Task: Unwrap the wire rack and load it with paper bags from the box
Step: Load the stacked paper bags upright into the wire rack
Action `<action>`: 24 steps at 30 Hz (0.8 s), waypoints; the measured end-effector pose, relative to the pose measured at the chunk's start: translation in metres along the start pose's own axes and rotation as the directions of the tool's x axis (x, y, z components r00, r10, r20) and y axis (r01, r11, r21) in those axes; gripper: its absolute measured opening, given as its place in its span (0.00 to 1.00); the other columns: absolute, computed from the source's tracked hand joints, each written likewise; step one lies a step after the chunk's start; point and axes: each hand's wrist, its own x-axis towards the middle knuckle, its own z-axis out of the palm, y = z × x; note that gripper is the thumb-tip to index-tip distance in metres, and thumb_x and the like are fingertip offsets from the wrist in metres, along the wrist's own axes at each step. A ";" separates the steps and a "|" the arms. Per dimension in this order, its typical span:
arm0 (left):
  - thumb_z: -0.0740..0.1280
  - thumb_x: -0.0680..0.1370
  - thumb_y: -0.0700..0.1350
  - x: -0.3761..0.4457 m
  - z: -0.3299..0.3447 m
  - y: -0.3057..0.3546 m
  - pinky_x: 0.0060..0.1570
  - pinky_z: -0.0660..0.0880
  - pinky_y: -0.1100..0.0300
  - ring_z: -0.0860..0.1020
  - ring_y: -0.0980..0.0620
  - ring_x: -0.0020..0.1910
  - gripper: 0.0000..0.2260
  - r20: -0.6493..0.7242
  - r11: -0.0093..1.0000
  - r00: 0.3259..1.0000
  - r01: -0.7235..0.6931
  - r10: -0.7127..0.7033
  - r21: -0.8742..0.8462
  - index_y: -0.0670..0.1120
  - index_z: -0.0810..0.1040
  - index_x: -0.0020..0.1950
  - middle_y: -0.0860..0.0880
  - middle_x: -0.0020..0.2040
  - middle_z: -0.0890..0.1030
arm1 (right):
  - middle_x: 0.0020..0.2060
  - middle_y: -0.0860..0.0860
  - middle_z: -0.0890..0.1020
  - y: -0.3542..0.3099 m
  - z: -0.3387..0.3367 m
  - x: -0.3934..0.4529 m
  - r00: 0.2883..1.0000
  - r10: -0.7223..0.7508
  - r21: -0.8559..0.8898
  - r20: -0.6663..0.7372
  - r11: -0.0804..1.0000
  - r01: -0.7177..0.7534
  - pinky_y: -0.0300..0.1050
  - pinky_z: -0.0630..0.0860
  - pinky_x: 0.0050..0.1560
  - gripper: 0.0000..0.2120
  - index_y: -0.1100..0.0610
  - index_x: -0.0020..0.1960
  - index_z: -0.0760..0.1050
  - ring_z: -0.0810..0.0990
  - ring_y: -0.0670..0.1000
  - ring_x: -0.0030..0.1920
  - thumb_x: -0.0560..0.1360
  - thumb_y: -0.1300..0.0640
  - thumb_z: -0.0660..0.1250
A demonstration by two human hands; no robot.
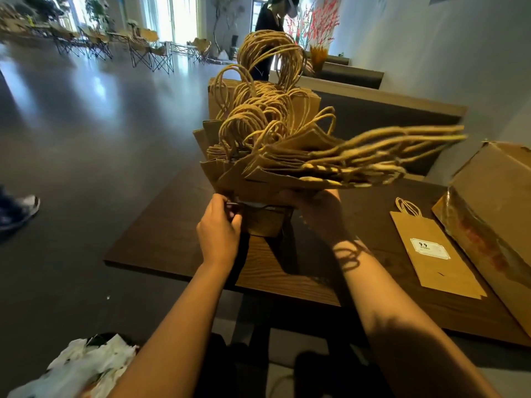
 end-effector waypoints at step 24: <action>0.78 0.70 0.40 -0.010 -0.012 -0.017 0.59 0.72 0.67 0.71 0.56 0.63 0.40 0.175 0.991 0.983 -0.034 0.056 -0.130 0.46 0.60 0.76 0.49 0.68 0.66 | 0.50 0.41 0.83 0.010 0.026 0.005 0.996 -0.001 0.270 0.086 0.962 -0.023 0.42 0.81 0.52 0.15 0.42 0.52 0.76 0.82 0.49 0.56 0.73 0.56 0.78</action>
